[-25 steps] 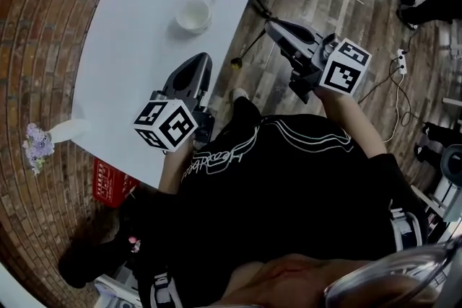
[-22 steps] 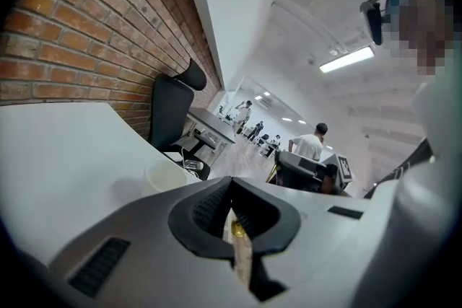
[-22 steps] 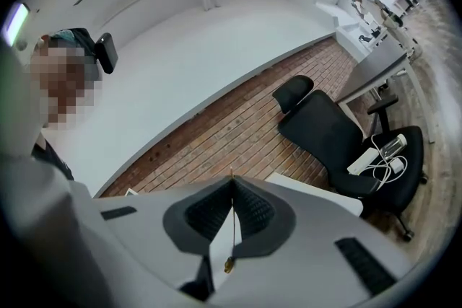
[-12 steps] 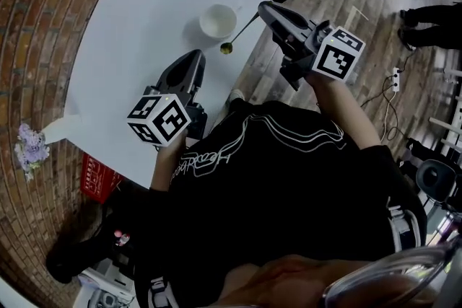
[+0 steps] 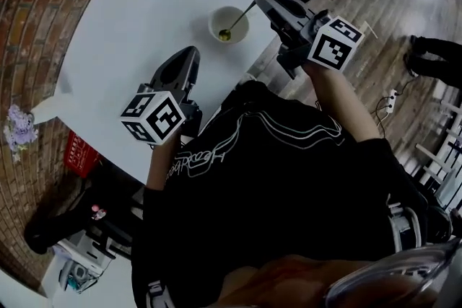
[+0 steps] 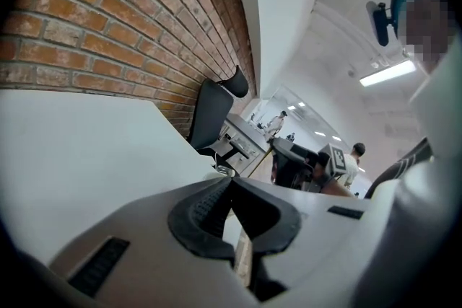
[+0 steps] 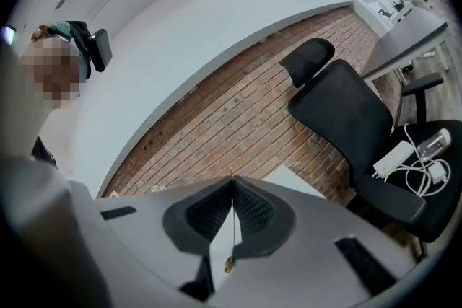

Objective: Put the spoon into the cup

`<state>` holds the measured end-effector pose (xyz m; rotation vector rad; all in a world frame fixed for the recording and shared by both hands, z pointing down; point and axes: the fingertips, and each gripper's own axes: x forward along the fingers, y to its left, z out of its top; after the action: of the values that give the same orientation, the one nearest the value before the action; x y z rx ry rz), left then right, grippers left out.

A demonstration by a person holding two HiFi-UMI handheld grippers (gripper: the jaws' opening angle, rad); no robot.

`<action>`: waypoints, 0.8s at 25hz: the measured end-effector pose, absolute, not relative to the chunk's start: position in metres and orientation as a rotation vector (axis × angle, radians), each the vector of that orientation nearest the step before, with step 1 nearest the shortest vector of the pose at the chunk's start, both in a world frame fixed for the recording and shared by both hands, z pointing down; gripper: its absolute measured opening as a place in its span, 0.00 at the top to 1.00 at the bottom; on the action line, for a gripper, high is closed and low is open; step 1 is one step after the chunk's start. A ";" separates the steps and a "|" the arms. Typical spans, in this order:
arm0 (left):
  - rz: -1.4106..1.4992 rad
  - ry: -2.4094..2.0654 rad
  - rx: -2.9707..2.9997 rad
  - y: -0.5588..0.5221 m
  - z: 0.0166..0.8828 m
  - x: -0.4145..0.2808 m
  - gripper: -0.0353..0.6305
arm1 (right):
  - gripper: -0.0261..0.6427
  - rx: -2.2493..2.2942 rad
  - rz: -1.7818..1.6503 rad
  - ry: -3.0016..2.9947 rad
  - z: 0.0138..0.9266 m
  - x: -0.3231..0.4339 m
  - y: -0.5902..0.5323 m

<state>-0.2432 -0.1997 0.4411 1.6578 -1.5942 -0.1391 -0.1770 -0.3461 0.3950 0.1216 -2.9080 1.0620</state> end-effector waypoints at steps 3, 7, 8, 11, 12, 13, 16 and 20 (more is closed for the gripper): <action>-0.150 -1.643 1.602 -0.206 0.446 -0.250 0.94 | 0.96 0.060 0.982 -2.893 0.408 -0.187 -0.352; -0.157 -1.703 1.532 -0.211 0.455 -0.258 0.94 | 0.96 -0.033 0.917 -2.856 0.432 -0.199 -0.353; -0.161 -1.717 1.516 -0.212 0.456 -0.260 0.94 | 0.96 -0.058 0.907 -2.844 0.438 -0.203 -0.353; -0.167 -1.744 1.486 -0.213 0.459 -0.263 0.94 | 0.96 -0.115 0.893 -2.814 0.452 -0.210 -0.351; -0.167 -1.749 1.481 -0.213 0.461 -0.263 0.94 | 0.96 -0.126 0.890 -2.811 0.455 -0.212 -0.350; -0.167 -1.754 1.477 -0.214 0.462 -0.262 0.94 | 0.96 -0.136 0.883 -2.810 0.459 -0.213 -0.350; -0.159 -1.772 1.466 -0.214 0.464 -0.261 0.94 | 0.96 -0.174 0.854 -2.793 0.469 -0.214 -0.347; -0.149 -1.796 1.451 -0.213 0.464 -0.260 0.94 | 0.96 -0.210 0.836 -2.774 0.479 -0.214 -0.343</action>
<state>-0.2597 -0.2130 0.4638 1.4515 -1.7960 -0.1485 -0.2137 -0.3430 0.4786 -0.2102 -2.7743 0.8364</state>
